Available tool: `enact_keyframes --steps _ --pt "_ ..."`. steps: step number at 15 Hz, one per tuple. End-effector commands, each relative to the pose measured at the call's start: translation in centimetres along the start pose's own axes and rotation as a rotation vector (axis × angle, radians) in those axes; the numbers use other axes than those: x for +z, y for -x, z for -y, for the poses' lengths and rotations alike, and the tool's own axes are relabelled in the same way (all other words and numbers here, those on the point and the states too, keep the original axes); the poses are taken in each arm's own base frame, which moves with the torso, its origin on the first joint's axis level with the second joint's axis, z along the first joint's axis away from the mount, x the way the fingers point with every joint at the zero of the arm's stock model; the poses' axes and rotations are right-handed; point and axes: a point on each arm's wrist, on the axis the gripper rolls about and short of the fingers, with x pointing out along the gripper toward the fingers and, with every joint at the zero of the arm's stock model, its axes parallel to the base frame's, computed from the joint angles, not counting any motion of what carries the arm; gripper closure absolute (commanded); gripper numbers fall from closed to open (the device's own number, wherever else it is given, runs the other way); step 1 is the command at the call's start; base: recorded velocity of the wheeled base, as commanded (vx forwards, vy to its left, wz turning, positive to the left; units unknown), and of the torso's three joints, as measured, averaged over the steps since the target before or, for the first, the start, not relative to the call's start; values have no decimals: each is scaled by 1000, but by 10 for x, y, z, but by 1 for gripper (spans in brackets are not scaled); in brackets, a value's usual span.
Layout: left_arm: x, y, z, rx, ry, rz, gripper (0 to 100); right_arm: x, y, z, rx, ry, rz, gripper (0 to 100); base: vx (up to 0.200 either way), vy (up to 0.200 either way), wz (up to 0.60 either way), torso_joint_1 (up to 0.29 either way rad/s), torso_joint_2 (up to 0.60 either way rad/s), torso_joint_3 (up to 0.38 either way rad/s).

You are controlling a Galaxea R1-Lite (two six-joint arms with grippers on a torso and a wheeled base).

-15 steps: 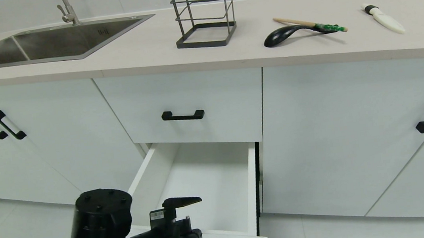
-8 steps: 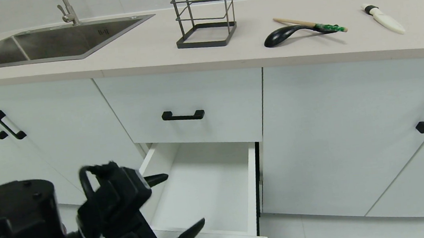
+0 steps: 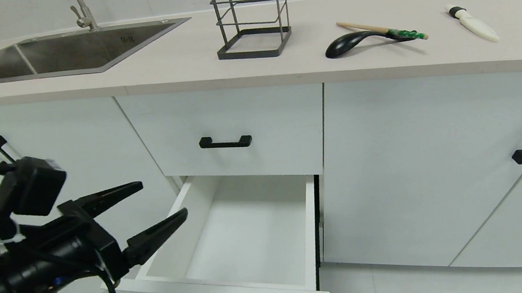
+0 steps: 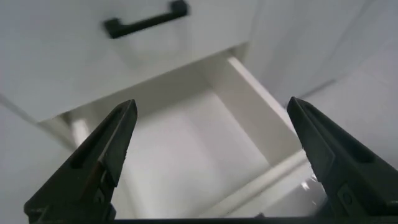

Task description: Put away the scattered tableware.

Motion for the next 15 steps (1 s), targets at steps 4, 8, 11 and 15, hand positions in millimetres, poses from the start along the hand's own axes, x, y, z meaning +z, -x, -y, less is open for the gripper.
enact_keyframes --steps 4,8,11,15 --pt "-31 92 40 83 -133 216 0 0 0 0 2 1 0 100 0 0 0 0 0 0" --pt "-44 158 76 205 -180 313 0 0 0 0 5 4 0 100 0 0 0 0 0 0" --pt "-63 173 84 314 -102 152 0 0 0 0 5 4 0 100 0 0 0 0 0 0" --pt "-117 178 95 480 -43 15 0 0 0 0 2 2 0 100 0 0 0 0 0 0"
